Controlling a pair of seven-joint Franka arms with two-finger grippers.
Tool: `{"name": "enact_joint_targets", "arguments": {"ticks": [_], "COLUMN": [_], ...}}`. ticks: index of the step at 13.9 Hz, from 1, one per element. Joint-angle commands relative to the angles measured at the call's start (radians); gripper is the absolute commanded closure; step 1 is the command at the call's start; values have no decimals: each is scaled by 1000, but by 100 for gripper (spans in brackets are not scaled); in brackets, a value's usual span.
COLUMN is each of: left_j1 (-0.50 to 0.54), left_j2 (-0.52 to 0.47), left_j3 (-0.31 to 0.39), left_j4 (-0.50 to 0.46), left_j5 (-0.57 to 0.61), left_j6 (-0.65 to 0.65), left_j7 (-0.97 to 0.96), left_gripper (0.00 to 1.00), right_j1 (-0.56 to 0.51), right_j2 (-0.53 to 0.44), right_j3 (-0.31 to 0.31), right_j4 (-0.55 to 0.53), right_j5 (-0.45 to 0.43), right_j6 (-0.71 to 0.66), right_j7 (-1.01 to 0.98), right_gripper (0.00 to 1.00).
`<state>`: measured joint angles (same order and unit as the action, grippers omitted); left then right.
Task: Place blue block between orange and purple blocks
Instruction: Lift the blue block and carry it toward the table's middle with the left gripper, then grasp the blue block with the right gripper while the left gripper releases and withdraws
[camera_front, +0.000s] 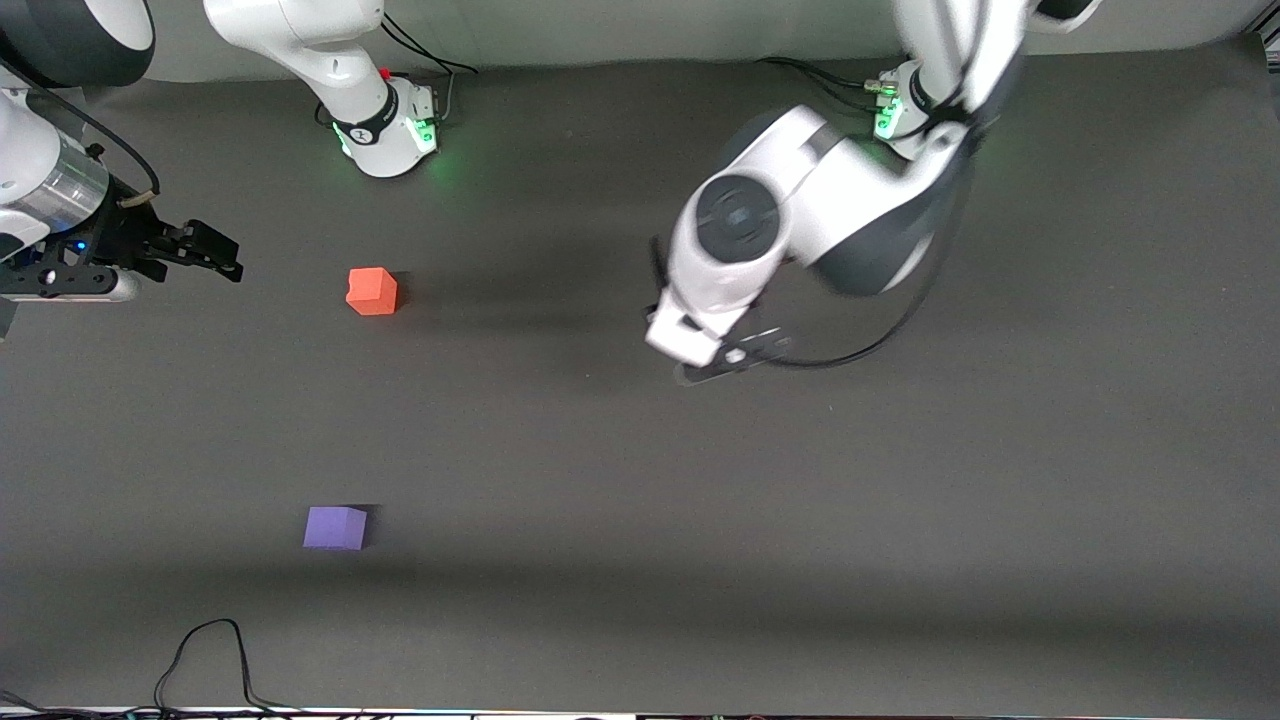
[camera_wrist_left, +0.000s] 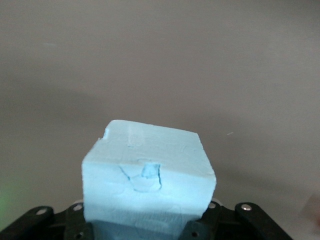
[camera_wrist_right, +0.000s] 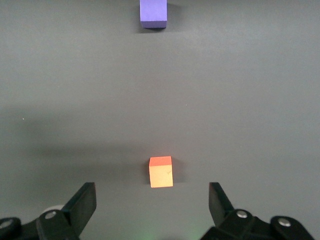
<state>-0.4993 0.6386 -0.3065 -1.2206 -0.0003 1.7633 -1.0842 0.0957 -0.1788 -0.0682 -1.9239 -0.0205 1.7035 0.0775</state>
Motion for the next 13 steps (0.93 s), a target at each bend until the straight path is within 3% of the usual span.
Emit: {"name": "enact_joint_targets", "arguments": {"ticks": [1, 5, 10, 11, 12, 13], "left_j1": [-62, -93, -105, -110, -110, -108], "left_j2": [171, 298, 355, 357, 354, 346], "left_j3": [14, 14, 18, 29, 32, 32], "left_j4": [86, 72, 4, 1, 1, 3], "left_j5": [57, 97, 129, 129, 129, 131], "left_j6": [126, 277, 413, 413, 407, 395], "left_j7": [-43, -40, -40, -40, -42, -40], "left_gripper": [89, 89, 86, 73, 15, 0], "right_j1": [4, 6, 7, 9, 7, 9], "right_j2": [-2, 12, 70, 79, 87, 93], "right_j3": [-4, -2, 31, 42, 62, 80], "right_j4": [-7, -1, 23, 34, 37, 45], "right_j5": [1, 1, 10, 33, 49, 59], "right_j6": [12, 19, 81, 81, 81, 77], "right_j7": [-21, -19, -18, -18, -16, -7], "right_gripper": [0, 0, 0, 0, 0, 0]}}
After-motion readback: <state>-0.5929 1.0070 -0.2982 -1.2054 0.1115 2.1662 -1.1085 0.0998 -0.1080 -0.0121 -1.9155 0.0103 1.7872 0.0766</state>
